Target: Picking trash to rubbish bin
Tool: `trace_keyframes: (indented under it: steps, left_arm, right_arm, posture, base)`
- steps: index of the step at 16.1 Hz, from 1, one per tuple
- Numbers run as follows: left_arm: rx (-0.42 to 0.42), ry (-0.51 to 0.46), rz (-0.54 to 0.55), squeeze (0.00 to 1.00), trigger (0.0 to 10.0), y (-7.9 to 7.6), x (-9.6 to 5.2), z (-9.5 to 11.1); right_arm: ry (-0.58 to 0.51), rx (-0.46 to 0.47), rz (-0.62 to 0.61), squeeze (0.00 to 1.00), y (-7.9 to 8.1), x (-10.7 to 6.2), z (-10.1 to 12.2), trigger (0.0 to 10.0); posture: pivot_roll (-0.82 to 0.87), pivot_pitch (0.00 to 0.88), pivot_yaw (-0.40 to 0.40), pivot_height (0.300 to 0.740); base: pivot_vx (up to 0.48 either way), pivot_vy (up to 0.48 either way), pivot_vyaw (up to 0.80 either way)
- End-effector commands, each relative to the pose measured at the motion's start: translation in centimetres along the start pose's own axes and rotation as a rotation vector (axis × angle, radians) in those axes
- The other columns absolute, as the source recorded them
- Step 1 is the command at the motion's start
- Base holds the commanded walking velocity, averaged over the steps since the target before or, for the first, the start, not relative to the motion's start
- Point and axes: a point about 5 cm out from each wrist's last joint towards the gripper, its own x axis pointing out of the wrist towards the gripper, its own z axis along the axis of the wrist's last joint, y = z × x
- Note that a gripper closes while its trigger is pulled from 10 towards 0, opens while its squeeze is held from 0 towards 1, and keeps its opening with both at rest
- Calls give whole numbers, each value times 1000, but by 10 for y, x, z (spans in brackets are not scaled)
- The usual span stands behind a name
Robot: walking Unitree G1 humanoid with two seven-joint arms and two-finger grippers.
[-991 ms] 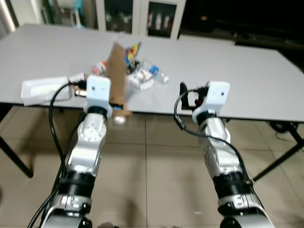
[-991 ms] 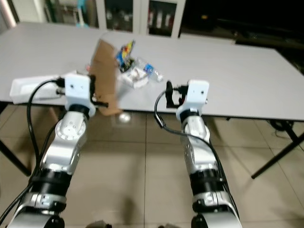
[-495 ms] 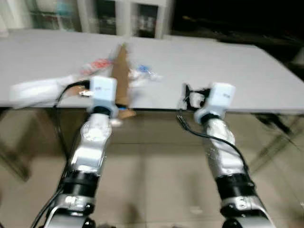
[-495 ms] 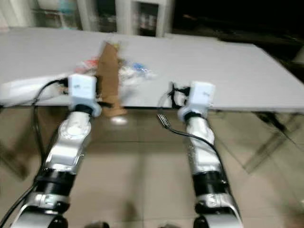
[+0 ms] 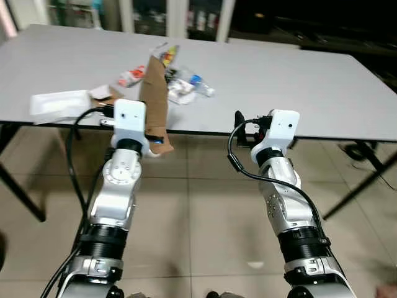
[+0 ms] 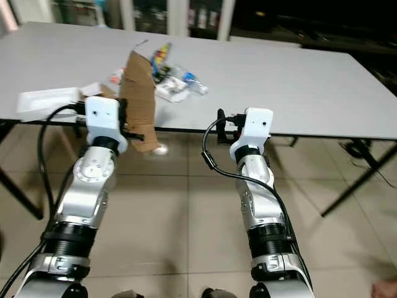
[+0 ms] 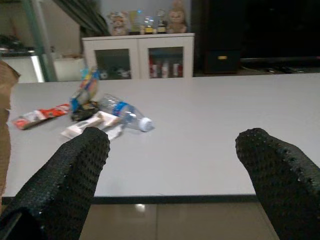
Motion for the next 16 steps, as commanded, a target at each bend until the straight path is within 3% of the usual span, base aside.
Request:
trace_keyframes:
  steps: [1, 9, 14, 16]
  left_arm:
    - [-6, -17, -14, 0, 10000, -2, 2, 7]
    - [-7, -11, -3, 0, 10000, -1, 2, 5]
    - [16, 120, -2, 0, 10000, 3, -13, -36]
    - [15, 139, 4, 0, 10000, 6, -16, -41]
  right_arm:
    - [-5, -2, -8, 0, -4, 0, 4, 10000]
    - [2, -1, 4, 0, -3, 0, 2, 10000]
    - [99, -20, -8, 0, -11, -10, -26, 10000]
    - [113, -21, -10, 0, -13, -12, -29, 10000]
  posture:
    - [-64, 71, -92, 740]
    - [-61, 71, -95, 740]
    - [-62, 74, -96, 740]
    - [-63, 74, -96, 740]
  base:
    - [0, 0, 0]
    - [0, 0, 0]
    - [0, 0, 0]
    - [0, 0, 0]
